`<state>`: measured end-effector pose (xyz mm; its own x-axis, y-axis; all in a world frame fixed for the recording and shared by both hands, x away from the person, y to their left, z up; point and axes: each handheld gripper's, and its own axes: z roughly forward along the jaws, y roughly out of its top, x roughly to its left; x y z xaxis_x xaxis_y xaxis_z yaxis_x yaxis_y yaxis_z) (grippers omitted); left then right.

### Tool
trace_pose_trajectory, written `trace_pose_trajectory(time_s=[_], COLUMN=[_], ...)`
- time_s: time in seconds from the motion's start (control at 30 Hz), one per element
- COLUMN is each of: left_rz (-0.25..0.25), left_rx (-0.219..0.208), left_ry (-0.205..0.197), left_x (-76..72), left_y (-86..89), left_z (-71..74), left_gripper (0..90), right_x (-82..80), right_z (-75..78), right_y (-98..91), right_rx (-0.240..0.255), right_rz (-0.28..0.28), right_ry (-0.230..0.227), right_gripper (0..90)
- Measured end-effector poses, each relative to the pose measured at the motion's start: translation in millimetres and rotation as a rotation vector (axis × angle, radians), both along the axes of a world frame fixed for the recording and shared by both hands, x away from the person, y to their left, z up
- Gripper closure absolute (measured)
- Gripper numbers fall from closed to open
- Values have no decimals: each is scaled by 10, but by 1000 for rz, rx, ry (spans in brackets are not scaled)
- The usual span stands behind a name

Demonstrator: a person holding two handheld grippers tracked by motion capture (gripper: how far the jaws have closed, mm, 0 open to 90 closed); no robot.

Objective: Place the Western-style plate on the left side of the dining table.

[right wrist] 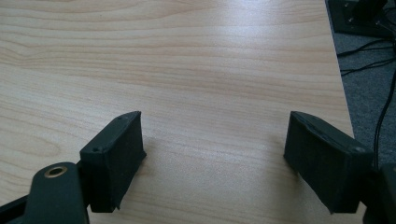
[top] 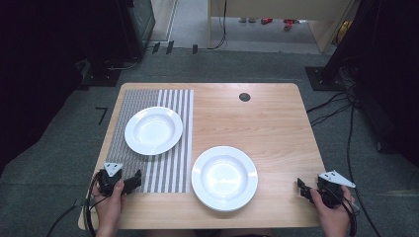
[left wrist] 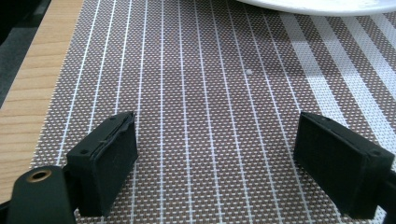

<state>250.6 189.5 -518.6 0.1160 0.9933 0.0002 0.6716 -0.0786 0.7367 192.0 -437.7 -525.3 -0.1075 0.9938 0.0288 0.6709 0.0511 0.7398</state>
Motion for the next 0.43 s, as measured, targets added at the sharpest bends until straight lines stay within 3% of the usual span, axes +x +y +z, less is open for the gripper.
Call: trace_pose_trajectory(time_s=[0.1, 0.17, 0.27, 0.43], left_rz=[-1, -4, -12, 68], left_rx=[0, -3, -32, -104], left_ry=[0, 1, 1, -7], left_x=[1, 2, 8, 18], left_y=[2, 4, 24, 136], left_z=[0, 0, 3, 77], left_gripper=[133, 133, 96, 97], right_x=[2, 9, 16, 9], right_z=[-1, -2, -4, 0], right_y=[-1, -2, -4, -10], right_rx=[-1, -1, -1, 0], right_rz=[1, -18, -27, -35], right_ry=[-1, 10, 15, 9], right_gripper=[190, 138, 129, 143])
